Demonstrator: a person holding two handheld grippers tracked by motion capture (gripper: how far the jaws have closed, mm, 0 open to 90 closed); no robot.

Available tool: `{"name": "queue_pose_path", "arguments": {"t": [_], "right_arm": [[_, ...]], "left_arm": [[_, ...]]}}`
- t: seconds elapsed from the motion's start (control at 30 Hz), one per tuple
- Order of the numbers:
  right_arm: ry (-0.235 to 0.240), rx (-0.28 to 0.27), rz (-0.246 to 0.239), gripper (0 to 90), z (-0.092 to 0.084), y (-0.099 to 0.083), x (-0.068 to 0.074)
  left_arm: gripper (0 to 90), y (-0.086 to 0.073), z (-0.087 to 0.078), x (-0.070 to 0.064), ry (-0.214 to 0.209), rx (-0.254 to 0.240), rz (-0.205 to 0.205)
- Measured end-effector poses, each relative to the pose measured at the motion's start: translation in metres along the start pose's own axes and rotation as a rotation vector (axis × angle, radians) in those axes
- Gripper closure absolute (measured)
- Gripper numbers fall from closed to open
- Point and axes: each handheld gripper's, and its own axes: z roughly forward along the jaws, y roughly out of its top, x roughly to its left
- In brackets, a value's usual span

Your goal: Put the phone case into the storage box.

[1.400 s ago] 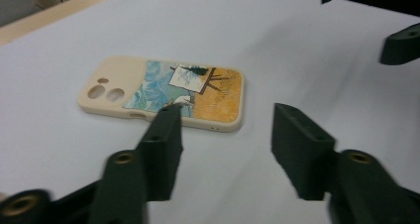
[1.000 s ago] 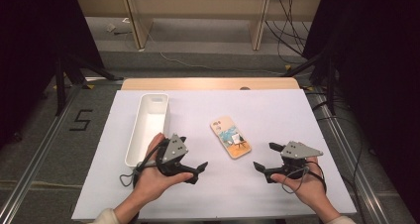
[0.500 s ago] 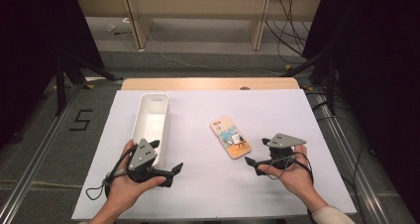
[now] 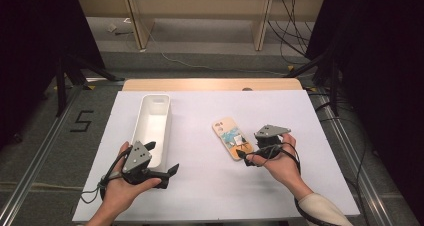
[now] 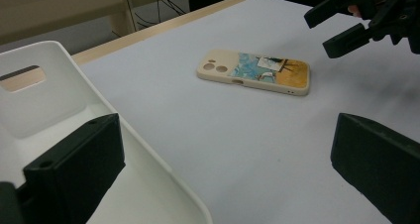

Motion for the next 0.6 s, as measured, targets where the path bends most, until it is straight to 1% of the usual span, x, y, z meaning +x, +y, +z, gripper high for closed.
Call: {"name": "queue_pose_path", "arguments": {"t": [0.13,0.23,0.37,0.5,0.6], "right_arm": [[-0.011,0.043,0.013,9.7,0.01,0.006,0.001],[-0.015,0.07,0.007,10.6,0.017,0.011,0.003],[-0.018,0.106,0.011,10.6,0.026,0.019,0.005],[-0.035,0.139,0.0,10.6,0.036,0.028,0.005],[-0.042,0.172,0.005,10.5,0.044,0.034,0.005]], "left_arm": [[0.0,0.001,0.0,-0.001,-0.005,-0.004,0.008],[0.0,0.0,0.0,-0.002,-0.016,-0.008,0.005],[0.0,0.001,0.0,-0.004,-0.018,-0.006,0.011],[0.0,0.001,0.0,-0.004,-0.017,-0.008,0.014],[0.0,0.001,0.0,-0.003,-0.018,-0.01,0.011]]}}
